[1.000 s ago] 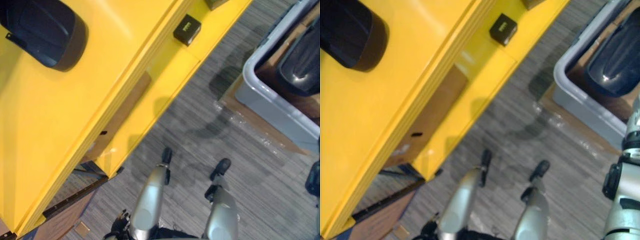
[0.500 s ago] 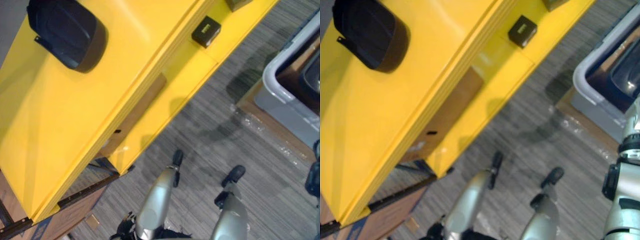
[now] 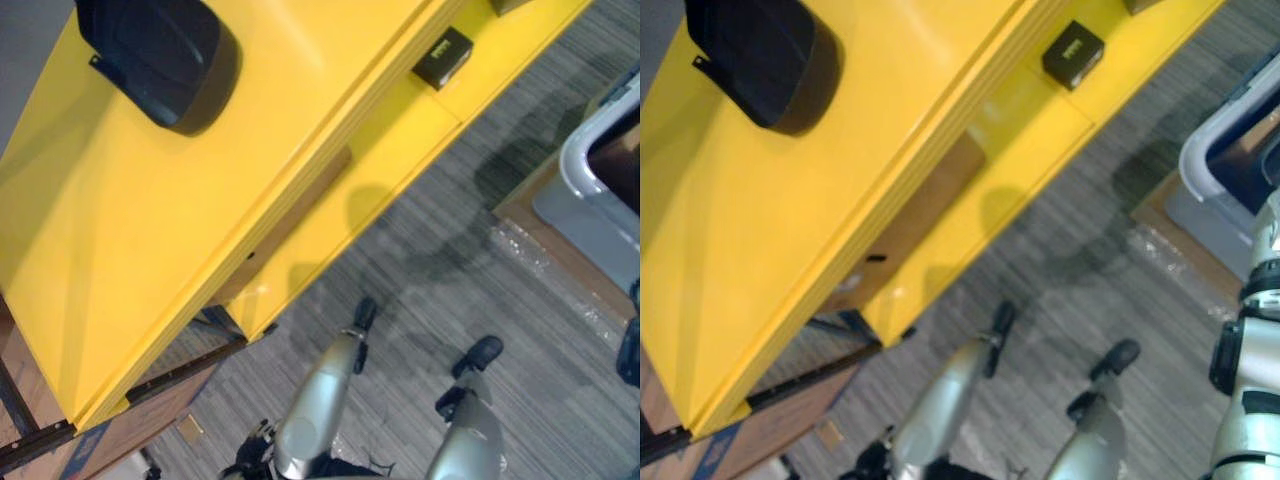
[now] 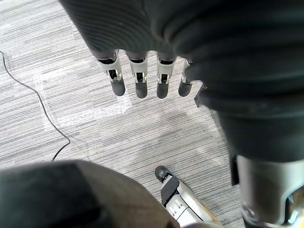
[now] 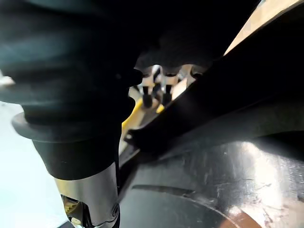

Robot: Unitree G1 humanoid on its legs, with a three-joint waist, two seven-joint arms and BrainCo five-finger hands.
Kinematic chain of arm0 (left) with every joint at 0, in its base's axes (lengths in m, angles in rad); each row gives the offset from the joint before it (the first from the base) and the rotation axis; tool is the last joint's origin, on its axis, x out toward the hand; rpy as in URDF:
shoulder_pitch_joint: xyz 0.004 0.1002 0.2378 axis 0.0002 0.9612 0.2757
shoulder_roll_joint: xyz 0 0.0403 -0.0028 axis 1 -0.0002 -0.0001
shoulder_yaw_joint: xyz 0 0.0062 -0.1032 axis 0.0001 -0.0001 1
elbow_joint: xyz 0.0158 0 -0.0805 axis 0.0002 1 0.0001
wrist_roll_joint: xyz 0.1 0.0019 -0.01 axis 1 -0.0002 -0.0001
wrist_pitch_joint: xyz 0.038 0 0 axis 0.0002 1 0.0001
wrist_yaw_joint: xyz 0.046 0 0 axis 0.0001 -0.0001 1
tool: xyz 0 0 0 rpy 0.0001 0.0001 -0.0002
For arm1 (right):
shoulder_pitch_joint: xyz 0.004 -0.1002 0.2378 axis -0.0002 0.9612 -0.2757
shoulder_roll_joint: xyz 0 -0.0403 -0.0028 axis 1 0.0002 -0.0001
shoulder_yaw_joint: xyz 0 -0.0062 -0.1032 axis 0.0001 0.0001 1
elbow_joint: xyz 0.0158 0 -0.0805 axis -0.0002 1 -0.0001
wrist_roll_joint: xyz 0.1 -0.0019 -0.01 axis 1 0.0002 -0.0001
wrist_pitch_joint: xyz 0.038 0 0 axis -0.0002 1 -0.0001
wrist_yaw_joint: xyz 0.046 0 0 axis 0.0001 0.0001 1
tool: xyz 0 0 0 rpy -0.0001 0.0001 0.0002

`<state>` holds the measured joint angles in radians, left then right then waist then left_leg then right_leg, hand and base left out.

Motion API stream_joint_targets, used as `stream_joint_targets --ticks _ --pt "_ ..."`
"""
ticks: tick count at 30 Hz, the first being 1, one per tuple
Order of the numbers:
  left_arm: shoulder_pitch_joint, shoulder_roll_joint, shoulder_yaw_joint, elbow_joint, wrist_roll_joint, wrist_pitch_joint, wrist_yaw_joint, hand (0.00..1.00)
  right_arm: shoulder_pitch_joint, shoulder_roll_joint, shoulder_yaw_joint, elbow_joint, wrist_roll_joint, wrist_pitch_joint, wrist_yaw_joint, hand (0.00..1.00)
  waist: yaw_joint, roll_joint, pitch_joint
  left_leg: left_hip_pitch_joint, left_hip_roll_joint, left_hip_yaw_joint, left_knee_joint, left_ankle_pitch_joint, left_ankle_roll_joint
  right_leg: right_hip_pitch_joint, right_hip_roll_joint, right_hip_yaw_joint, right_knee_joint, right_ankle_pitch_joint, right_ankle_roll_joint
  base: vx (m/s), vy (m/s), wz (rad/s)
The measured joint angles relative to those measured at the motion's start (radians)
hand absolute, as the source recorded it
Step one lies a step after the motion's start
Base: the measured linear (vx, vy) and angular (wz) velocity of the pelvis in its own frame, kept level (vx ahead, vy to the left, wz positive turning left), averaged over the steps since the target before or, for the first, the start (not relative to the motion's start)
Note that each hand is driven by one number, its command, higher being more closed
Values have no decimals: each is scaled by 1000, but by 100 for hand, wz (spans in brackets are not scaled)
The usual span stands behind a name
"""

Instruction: Walk over and take plastic housings, then place them on the shelf

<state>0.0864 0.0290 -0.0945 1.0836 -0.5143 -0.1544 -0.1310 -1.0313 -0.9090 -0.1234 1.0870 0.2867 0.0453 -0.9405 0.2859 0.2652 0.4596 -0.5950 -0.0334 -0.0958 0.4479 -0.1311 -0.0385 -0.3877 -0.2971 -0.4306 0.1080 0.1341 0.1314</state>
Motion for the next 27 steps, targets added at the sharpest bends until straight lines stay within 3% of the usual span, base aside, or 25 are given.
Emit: stream_joint_targets --ticks 10,15,16,21,27 --pt "-1 -5 -40 3 -35 -13 0 0 -5 -47 -3 42 37 68 -40 0 11 36 -26 0 -1 4 -16 0 1 -1 1 1 -21 7 11 -21 -5 -1" --pt "-1 -9 -47 2 -36 -15 -1 0 -6 -68 -2 42 61 83 -46 0 14 38 -28 2 -3 2 -20 0 1 1 1 1 -31 11 16 -7 -2 0" --pt "-1 -9 -48 1 -36 -17 -2 0 -6 -71 -3 42 64 85 -46 100 16 38 -28 2 -4 1 -21 0 1 1 1 1 -31 11 16 -36 -8 1" --pt "-6 -9 -69 -1 -40 -19 -2 0 -10 -86 -3 53 93 100 -36 100 22 38 -28 2 -5 1 -22 0 1 2 0 1 -31 11 16 -45 -9 0" --pt "-11 -10 -77 -2 -75 -19 0 0 9 -132 -21 83 70 150 50 100 25 38 -28 10 -5 2 -27 0 0 4 -1 5 -26 9 15 -54 -15 -1"
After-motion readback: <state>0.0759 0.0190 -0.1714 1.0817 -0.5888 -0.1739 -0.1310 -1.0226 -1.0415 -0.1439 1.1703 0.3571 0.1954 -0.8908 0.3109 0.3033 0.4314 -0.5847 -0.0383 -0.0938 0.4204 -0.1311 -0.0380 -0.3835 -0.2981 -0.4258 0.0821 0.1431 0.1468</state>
